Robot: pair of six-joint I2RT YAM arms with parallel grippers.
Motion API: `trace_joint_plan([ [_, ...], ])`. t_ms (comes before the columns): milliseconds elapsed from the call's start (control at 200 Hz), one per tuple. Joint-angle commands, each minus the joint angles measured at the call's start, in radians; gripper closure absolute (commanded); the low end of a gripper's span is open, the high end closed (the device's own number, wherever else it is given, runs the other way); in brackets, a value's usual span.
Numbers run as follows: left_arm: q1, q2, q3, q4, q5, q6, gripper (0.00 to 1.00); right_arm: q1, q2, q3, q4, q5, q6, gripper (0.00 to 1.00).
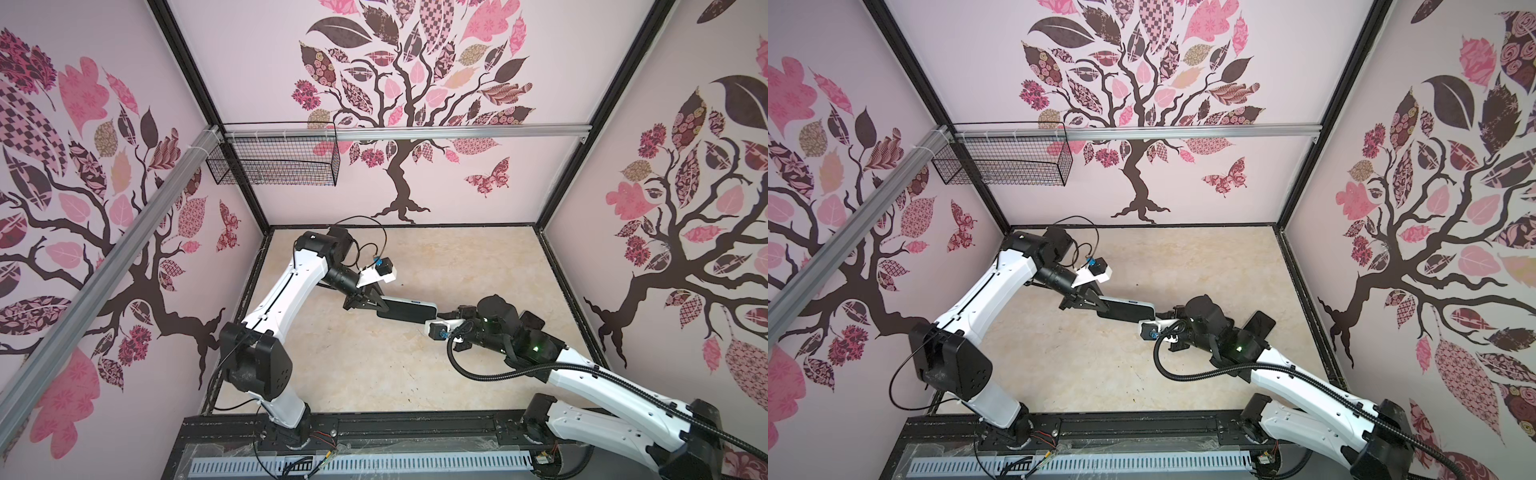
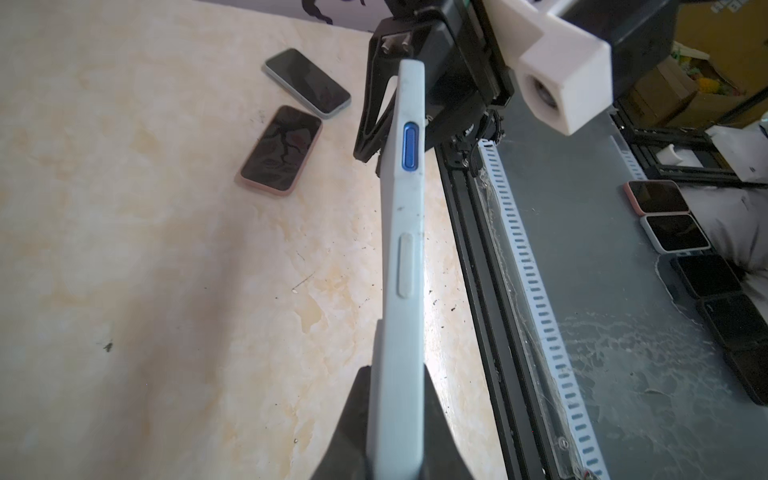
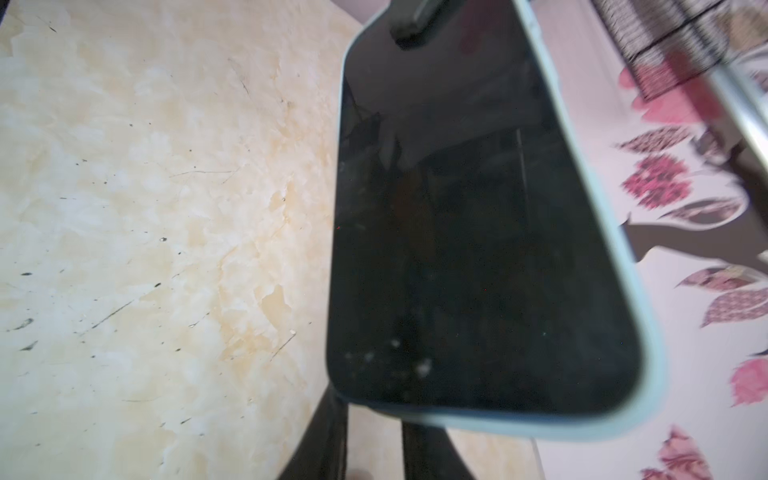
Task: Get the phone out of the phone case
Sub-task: 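Pull the right gripper away from the left gripper holding the cased phone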
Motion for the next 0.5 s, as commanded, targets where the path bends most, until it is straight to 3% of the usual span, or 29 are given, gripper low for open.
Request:
trace_joint_plan([
  [0,0.061,-0.11,-0.057,0.147,0.193,-0.05,1.0,0.017,-0.073,-0.009,0.051,-0.016,0.075,0.63],
  [155,0.147,-0.226,-0.164,0.348,0.317,-0.168,1.0,-0.027,-0.121,-0.067,0.11,0.004,0.28,0.57],
  [345,0.19,-0.344,-0.329,0.698,0.426,-0.425,1.0,-0.173,-0.163,-0.155,0.432,-0.311,0.676,0.58],
  [495,0.191,-0.372,-0.363,0.711,0.519,-0.417,1.0,-0.172,-0.135,-0.212,0.731,-0.429,0.806,0.57],
])
